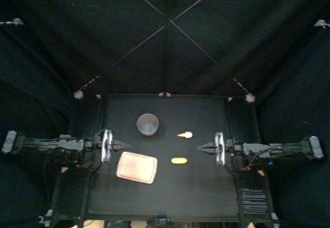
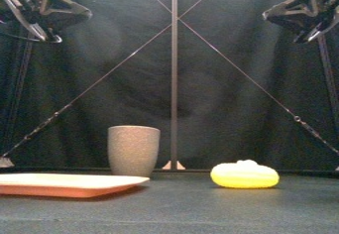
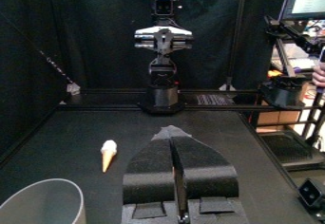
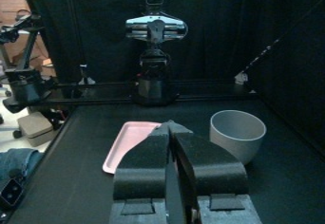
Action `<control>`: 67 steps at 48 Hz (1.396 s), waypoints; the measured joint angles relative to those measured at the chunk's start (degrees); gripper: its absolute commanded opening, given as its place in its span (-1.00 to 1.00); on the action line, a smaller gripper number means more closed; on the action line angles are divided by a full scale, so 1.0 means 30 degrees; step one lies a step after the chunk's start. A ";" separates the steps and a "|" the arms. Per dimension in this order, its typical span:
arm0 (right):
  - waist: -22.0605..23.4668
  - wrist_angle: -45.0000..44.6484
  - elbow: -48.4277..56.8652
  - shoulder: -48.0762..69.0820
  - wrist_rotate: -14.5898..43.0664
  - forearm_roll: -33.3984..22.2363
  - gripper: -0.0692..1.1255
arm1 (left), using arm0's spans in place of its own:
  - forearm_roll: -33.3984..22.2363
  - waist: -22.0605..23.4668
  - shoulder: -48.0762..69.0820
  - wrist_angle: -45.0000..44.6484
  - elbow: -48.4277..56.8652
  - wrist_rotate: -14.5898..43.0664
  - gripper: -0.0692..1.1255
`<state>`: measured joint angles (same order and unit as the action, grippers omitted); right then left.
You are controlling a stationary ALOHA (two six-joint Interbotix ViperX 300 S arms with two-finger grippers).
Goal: Pick the corn then place it in the grey bowl
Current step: Pick the corn
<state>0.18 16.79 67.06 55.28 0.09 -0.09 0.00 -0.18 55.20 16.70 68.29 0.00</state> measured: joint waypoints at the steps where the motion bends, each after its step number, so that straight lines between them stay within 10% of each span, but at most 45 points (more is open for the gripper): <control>1: -0.0029 0.0000 0.0000 0.0000 0.0000 0.0000 -0.81 | 0.0000 0.0000 0.0088 -0.0029 -0.0029 0.0000 -0.92; 23: -0.0732 -0.0498 -0.0557 -0.5977 0.2109 0.1377 -0.73 | 0.0029 -0.0879 0.1436 -0.2842 -0.0059 0.0029 -0.93; 48: -0.1494 -0.2168 -0.2959 -1.2246 0.2314 0.2432 0.55 | 0.0000 -0.0938 0.1465 -0.3516 -0.0029 0.0029 -0.93; 67: -0.1494 -0.2197 -0.3721 -1.5791 0.2256 0.2695 0.77 | 0.0000 -0.0938 0.1465 -0.3662 -0.0059 0.0029 -0.93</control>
<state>-4.31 10.20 55.90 7.91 6.86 8.00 0.00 -2.99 59.59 5.71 68.12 0.09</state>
